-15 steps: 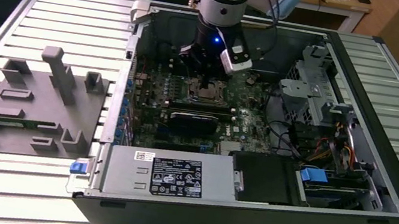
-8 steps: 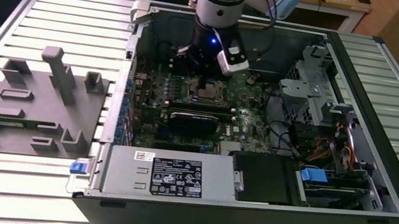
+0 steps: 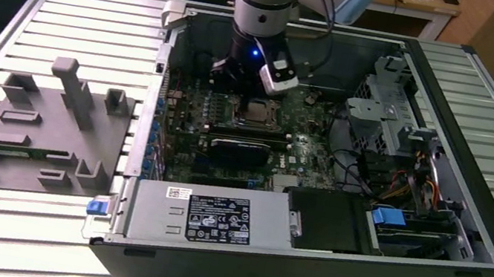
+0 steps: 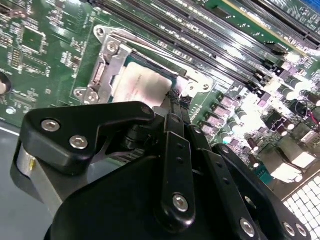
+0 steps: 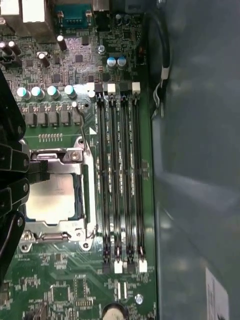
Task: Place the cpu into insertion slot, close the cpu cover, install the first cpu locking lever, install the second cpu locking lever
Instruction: 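Close the cpu cover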
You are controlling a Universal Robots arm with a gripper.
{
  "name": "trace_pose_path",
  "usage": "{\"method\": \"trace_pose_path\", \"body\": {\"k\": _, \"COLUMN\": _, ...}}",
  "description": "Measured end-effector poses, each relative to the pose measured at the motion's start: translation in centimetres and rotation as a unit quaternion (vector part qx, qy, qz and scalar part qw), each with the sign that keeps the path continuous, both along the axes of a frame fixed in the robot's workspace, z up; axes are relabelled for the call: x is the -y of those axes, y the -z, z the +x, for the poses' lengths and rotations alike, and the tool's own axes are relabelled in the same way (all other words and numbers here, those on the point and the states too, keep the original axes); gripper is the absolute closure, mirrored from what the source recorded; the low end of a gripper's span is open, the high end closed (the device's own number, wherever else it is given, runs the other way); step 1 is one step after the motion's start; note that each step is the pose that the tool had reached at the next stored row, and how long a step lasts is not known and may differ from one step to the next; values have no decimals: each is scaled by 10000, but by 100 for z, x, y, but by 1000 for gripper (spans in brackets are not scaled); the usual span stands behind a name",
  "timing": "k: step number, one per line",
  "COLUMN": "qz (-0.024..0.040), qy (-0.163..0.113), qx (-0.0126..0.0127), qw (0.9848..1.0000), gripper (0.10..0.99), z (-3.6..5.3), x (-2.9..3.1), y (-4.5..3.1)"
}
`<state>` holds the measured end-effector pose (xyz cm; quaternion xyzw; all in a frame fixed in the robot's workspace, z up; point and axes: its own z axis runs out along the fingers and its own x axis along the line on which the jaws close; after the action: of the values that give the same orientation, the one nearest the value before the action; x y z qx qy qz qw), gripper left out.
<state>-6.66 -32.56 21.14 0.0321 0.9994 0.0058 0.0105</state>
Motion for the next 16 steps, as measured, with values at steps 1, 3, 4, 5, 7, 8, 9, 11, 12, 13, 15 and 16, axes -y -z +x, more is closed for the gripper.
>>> {"method": "trace_pose_path", "body": {"k": 1, "qz": -1, "qy": 0, "qx": 0, "qw": 10000, "gripper": 984, "z": -7, "x": 1, "y": 8}}
{"method": "trace_pose_path", "body": {"k": 3, "qz": -1, "qy": 0, "qx": 0, "qw": 10000, "gripper": 984, "z": -17, "x": 0, "y": 28}}
{"method": "trace_pose_path", "body": {"k": 4, "qz": -1, "qy": 1, "qx": -1, "qw": 10000, "gripper": 984, "z": -22, "x": 1, "y": 38}}
{"method": "trace_pose_path", "body": {"k": 5, "qz": -1, "qy": 1, "qx": -1, "qw": 10000, "gripper": 984, "z": -26, "x": 0, "y": 48}}
{"method": "trace_pose_path", "body": {"k": 7, "qz": -1, "qy": 1, "qx": 0, "qw": 10000, "gripper": 984, "z": -33, "x": 1, "y": 70}}
{"method": "trace_pose_path", "body": {"k": 8, "qz": -1, "qy": 1, "qx": -1, "qw": 10000, "gripper": 984, "z": -35, "x": 1, "y": 80}}
{"method": "trace_pose_path", "body": {"k": 9, "qz": -1, "qy": 1, "qx": -1, "qw": 10000, "gripper": 984, "z": -37, "x": 1, "y": 89}}
{"method": "trace_pose_path", "body": {"k": 11, "qz": -1, "qy": 1, "qx": -1, "qw": 10000, "gripper": 984, "z": -40, "x": 1, "y": 104}}
{"method": "trace_pose_path", "body": {"k": 12, "qz": -1, "qy": 1, "qx": -1, "qw": 10000, "gripper": 984, "z": -42, "x": 1, "y": 111}}
{"method": "trace_pose_path", "body": {"k": 13, "qz": -1, "qy": 1, "qx": -1, "qw": 10000, "gripper": 984, "z": -43, "x": 1, "y": 116}}
{"method": "trace_pose_path", "body": {"k": 15, "qz": 0, "qy": 1, "qx": -1, "qw": 10000, "gripper": 984, "z": -45, "x": 1, "y": 121}}
{"method": "trace_pose_path", "body": {"k": 16, "qz": 1, "qy": 1, "qx": -2, "qw": 10000, "gripper": 984, "z": -45, "x": 1, "y": 122}}
